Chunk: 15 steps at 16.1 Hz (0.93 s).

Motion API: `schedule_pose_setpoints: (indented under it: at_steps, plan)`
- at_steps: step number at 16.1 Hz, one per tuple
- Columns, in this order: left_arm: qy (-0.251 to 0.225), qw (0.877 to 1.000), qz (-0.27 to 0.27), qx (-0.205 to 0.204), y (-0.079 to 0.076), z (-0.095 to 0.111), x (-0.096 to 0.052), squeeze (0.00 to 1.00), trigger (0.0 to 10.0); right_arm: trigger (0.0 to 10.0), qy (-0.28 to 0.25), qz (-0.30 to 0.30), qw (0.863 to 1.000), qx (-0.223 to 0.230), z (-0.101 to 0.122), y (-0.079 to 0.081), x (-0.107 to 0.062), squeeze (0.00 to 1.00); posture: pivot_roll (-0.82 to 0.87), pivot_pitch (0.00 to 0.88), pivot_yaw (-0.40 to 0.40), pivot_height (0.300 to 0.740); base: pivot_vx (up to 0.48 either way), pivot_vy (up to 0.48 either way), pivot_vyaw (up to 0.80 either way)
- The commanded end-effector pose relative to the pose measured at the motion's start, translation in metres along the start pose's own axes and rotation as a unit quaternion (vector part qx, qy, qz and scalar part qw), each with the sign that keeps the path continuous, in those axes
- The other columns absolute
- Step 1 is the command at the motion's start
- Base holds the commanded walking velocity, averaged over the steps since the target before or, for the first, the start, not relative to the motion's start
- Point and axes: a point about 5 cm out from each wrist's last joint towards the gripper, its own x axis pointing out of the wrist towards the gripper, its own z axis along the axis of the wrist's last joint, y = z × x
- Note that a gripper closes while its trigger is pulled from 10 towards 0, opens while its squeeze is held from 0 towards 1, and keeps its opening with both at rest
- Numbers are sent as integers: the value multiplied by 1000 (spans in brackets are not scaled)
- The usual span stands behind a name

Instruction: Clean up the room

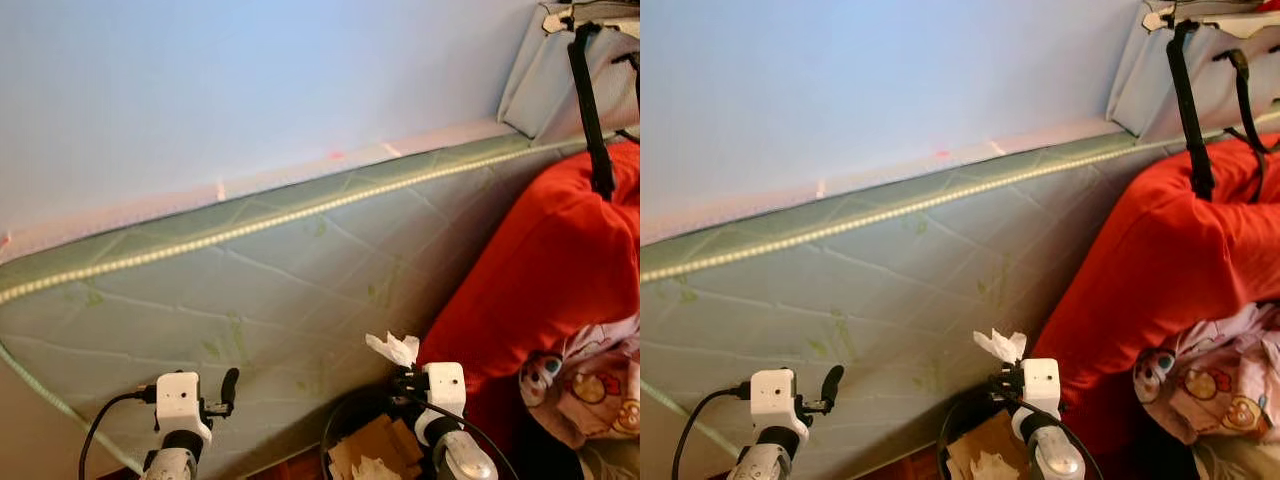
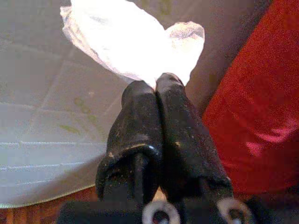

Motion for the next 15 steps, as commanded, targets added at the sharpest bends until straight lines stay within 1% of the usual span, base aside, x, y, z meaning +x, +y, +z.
schedule_pose_setpoints:
  at_steps: [1, 10, 11, 13, 15]
  plan:
    - [6, 1000, 1, 5, 1, -1, -1, 0, 10000, 10000, 1, 0, 1000, -1, 0, 1, 1, 0, 96, 0, -8, 670, 0, 0, 0]
    - [12, 1000, 1, 6, 3, -4, 1, 0, 10000, 10000, 28, -1, 1000, -2, -8, -3, 0, 0, 101, 0, -10, 670, 0, 0, 0]
    - [15, 1000, 2, 6, 4, -5, 1, 0, 10000, 10000, 44, -3, 999, -4, -11, -4, 0, 0, 101, 0, -11, 670, 0, 0, 0]
    - [19, 1000, 3, 5, 4, -8, 1, 0, 10000, 10000, 56, -1, 998, -5, -15, -4, -1, 0, 103, 0, -13, 670, 0, 0, 0]
    - [20, 1000, 2, 5, 4, -9, 2, 0, 10000, 10000, 53, 2, 999, -2, -15, -4, -1, 0, 103, 0, -12, 670, 0, 0, 0]
